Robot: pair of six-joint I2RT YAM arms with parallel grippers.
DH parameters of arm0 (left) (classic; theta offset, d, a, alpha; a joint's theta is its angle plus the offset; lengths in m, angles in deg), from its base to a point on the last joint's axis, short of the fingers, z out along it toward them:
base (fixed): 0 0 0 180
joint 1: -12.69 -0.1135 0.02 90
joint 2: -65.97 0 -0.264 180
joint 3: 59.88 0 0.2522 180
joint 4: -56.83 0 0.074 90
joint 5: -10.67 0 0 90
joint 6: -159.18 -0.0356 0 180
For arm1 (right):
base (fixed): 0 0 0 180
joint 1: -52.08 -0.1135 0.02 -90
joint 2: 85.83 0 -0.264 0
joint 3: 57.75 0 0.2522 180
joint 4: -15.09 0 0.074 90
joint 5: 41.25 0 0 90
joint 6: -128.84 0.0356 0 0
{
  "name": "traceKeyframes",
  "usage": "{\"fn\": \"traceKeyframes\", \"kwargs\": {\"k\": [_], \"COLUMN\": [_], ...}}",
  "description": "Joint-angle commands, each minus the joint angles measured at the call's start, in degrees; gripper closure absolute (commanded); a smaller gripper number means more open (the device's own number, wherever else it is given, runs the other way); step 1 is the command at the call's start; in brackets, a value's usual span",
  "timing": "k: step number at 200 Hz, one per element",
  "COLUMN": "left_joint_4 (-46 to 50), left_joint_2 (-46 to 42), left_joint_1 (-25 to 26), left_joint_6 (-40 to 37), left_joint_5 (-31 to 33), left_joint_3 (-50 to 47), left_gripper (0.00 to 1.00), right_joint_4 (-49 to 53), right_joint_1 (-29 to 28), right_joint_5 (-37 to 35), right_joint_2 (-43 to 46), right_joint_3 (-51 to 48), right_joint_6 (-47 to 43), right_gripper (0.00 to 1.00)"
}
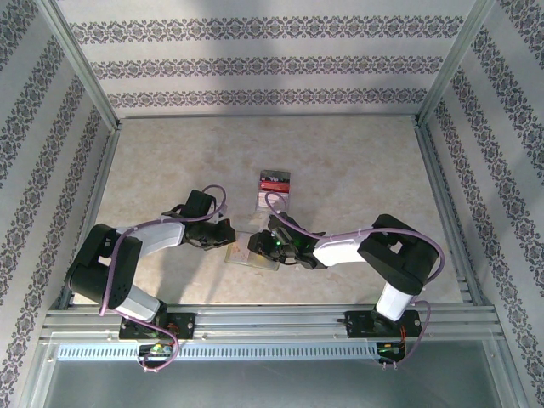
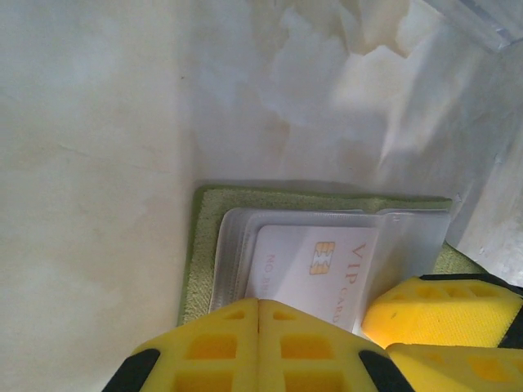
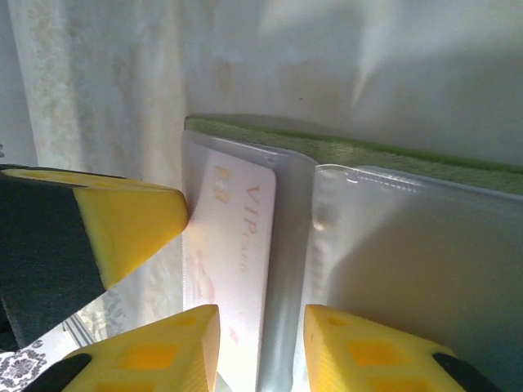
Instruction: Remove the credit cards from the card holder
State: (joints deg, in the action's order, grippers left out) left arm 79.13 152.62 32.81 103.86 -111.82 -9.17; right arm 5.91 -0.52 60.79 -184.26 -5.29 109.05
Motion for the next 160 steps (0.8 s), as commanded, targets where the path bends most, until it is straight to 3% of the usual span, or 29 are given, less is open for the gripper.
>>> {"fn": "traceKeyframes", "kwargs": {"k": [1, 49, 160], "left_joint_4": [2.45, 1.52, 0.61], "left_joint_2": [0.36, 0.98, 1.06], "left_joint_1": [-0.64, -0.65, -0.65], "left_joint_6": [-1.54, -1.54, -1.32], "left_joint_5": [1.24, 0.85, 0.89], "left_joint_3": [-1.05, -2.1, -3.56], "left_gripper": [1.0, 1.0, 1.0], "right_joint_4": [5.86, 4.39, 3.94], "right_joint_1": [0.37, 0.35, 0.04], "right_joint_5": [-0.96, 0.63, 1.69], "right_joint_2": [0.66, 2.72, -1.84], "right_joint_3": [1.24, 2.63, 4.19], "right_joint_6": [-1.29, -3.41, -1.57], "right_gripper": [0.67, 0.66, 0.64]}}
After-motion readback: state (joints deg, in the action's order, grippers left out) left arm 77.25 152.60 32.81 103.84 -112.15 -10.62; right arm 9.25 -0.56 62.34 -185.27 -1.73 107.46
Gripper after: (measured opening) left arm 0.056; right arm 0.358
